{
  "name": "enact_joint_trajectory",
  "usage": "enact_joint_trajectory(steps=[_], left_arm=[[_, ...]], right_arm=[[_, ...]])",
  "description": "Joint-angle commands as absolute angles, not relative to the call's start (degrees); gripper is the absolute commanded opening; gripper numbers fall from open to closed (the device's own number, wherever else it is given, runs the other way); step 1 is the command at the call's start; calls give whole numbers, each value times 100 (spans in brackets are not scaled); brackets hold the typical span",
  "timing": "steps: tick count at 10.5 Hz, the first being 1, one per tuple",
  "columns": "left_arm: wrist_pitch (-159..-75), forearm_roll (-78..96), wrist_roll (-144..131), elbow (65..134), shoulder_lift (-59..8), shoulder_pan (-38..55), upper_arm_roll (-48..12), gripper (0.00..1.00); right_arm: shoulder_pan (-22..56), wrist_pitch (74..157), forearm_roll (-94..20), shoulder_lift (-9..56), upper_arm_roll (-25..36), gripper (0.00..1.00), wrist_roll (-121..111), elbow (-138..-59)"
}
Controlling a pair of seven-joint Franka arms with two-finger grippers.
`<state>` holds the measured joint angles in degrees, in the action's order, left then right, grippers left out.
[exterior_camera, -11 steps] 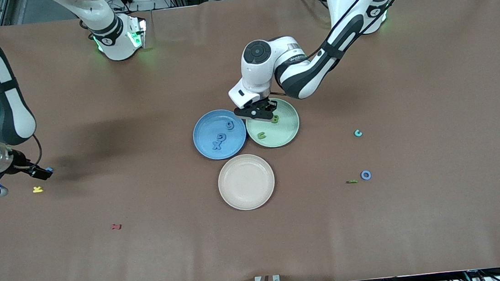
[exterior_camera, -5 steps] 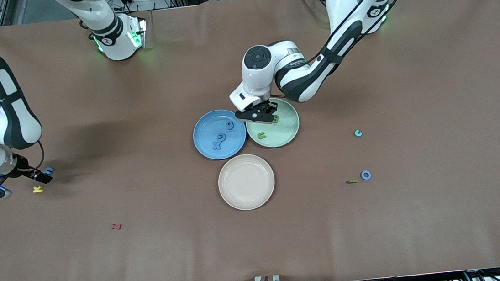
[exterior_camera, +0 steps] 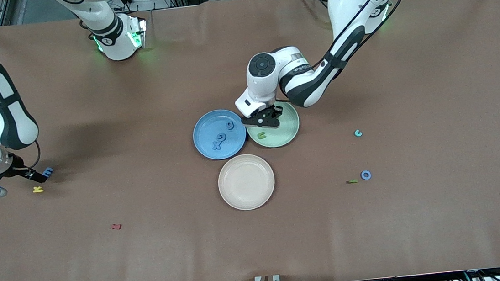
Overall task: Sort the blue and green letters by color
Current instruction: 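Reach the right gripper to the blue 3 while the left gripper withdraws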
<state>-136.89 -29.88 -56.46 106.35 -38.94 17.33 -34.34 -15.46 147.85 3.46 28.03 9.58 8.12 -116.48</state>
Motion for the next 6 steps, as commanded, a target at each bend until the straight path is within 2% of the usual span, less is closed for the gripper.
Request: enact_joint_trajectory(steps=[1, 4, 6], left_arm=[[-13588, -2980, -5730, 10503, -3868, 1758, -3384, 100], [-13001, -2988, -5643, 10512, -3272, 1188, -3410, 100], [-12815, -3015, -4937, 10503, -3129, 636, -3401, 100]], right_arm=[[-1644, 15117, 360, 2882, 861, 100, 738, -11786], [-1635, 15319, 159, 2979, 844, 100, 747, -11892], [-1644, 15573, 132, 3058, 835, 98, 747, -11988]])
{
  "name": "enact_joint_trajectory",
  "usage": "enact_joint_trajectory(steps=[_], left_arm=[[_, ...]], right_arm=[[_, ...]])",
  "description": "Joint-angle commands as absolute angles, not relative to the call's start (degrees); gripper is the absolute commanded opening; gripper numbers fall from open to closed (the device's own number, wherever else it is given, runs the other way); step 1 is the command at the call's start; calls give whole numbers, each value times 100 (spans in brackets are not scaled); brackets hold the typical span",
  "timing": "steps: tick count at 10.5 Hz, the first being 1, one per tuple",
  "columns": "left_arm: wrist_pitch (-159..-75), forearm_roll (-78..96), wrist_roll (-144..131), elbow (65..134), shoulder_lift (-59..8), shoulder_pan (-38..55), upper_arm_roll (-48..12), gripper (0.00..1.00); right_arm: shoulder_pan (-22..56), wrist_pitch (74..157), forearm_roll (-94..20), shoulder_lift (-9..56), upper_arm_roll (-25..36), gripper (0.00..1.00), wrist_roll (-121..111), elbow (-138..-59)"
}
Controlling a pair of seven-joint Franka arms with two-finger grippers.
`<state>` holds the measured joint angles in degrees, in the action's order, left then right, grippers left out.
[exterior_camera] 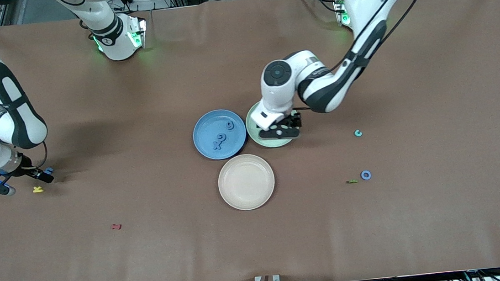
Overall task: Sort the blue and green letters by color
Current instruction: 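Grasp the blue 3 and carry it to the blue plate with the right gripper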
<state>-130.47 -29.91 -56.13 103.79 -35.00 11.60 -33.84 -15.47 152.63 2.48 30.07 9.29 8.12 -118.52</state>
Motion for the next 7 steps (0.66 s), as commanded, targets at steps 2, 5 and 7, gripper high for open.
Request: enact_joint_trajectory(steps=[2, 5, 7], left_arm=[[-12823, -2997, -3364, 10250, -3216, -102, -3401, 100], [-12876, -3006, -2384, 9653, -3742, -431, -3375, 93], [-12920, -2980, -1508, 9222, -4121, -422, -3122, 90]], right_arm=[[-1644, 15592, 132, 3067, 818, 45, 738, -12041], [-1661, 15592, 132, 3067, 809, 7, 729, -12076], [-1661, 15539, 132, 3050, 704, 5, 729, -12067]])
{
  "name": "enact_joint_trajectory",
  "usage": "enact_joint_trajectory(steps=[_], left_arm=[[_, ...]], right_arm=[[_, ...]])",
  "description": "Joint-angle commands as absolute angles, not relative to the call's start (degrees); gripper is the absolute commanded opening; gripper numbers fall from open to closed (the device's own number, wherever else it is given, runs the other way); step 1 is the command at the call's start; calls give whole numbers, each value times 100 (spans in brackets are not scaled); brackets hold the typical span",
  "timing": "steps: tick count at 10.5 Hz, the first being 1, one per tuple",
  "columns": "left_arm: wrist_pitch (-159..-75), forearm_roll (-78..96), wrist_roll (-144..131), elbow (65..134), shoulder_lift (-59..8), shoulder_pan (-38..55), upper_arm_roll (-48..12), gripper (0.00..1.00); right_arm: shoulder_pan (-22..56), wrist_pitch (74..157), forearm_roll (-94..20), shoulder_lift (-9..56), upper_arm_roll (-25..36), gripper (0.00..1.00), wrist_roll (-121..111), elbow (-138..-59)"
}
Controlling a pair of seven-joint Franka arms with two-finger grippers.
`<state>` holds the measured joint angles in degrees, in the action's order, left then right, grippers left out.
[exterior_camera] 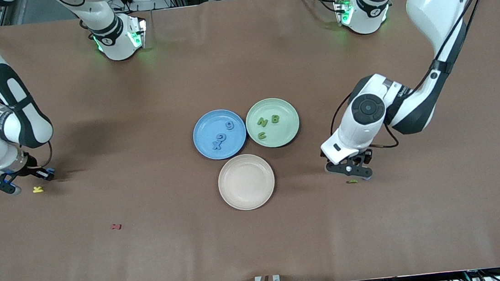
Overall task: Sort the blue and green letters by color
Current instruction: 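Grasp the blue 3 and carry it to the blue plate with the right gripper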
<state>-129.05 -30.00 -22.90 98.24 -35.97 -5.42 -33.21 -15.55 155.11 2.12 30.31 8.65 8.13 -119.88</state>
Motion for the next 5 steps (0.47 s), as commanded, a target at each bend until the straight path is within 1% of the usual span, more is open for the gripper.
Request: enact_joint_trajectory(steps=[1, 3, 4, 5], left_arm=[[-12920, -2953, -1233, 9159, -4157, -431, -2998, 87], [-12911, -2971, -741, 9158, -4140, -483, -2909, 85], [-12920, -2945, -538, 9158, -4157, -492, -2909, 82], [-12920, -2953, -527, 9158, -4166, -544, -2874, 82]], right_arm=[[-1652, 15522, 132, 3015, 599, 0, 729, -12059], [-1617, 15111, 132, 2823, 309, 0, 773, -11980], [-1504, 14691, 132, 2656, 229, 0, 791, -11849], [-1303, 14243, 132, 2532, 202, 0, 817, -11735]])
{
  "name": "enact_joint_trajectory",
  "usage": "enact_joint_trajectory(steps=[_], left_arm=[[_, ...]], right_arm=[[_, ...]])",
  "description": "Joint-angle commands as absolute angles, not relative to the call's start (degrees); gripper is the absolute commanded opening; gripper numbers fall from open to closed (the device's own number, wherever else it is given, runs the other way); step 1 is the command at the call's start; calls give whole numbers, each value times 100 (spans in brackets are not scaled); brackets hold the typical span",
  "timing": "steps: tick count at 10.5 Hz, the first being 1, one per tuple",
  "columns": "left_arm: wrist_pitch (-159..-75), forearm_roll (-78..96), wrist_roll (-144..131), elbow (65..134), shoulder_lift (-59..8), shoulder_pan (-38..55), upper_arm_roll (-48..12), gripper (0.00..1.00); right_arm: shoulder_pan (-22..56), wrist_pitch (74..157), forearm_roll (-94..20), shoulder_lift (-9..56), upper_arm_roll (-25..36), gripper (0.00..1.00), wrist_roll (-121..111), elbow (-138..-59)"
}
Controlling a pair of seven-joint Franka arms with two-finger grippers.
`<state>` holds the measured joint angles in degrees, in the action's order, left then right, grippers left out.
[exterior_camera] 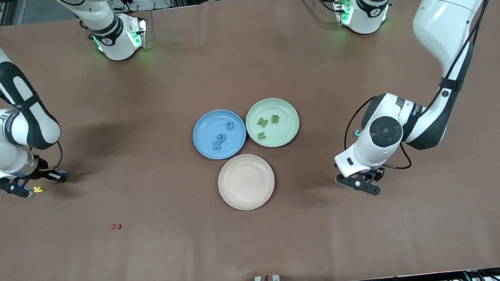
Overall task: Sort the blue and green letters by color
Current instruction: 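Grasp the blue 3 and carry it to the blue plate with the right gripper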
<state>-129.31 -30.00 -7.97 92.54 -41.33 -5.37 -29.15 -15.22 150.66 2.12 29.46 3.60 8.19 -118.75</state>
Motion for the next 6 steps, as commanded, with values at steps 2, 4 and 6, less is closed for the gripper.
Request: enact_joint_trajectory(steps=[2, 4, 6], left_arm=[[-12946, -2953, -527, 9045, -4306, -536, -2874, 81], [-12990, -2909, -658, 8825, -4490, -519, -2874, 73], [-12990, -2892, -1471, 8763, -4579, -510, -2865, 63]], right_arm=[[-1091, 14142, 114, 2409, -8, 0, 975, -11725], [-583, 14142, 114, 2330, -44, 0, 1247, -11733], [49, 14142, 123, 2242, -70, 0, 1511, -11760]])
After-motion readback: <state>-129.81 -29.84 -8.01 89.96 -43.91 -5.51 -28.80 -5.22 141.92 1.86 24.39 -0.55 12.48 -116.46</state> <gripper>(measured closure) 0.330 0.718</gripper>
